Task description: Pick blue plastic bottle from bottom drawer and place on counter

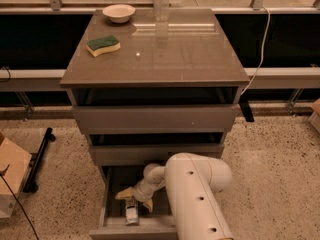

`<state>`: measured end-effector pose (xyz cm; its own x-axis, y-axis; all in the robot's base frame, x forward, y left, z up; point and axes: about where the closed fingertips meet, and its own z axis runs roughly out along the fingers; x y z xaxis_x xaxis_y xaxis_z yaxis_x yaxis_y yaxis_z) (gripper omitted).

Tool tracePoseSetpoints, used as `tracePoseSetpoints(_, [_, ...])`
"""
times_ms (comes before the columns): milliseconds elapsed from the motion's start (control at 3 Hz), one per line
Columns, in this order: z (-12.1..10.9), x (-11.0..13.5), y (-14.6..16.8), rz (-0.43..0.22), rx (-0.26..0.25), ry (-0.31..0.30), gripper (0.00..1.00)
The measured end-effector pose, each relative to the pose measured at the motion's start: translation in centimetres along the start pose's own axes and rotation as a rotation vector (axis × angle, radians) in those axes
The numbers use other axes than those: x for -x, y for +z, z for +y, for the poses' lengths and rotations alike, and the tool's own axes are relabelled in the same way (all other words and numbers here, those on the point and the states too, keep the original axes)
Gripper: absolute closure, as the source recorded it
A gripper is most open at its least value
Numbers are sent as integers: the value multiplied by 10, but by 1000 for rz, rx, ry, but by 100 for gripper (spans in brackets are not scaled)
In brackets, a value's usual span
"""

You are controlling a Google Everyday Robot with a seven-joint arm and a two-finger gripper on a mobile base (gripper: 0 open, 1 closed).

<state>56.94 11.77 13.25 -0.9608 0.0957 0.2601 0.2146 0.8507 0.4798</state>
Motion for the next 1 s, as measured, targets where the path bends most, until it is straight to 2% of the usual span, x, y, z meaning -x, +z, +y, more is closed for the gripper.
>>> tracePoseSetpoints(667, [4,-4,5,21,-9,2,50])
tracePoseSetpoints(1000, [-1,-7,16,35,-18,26,74])
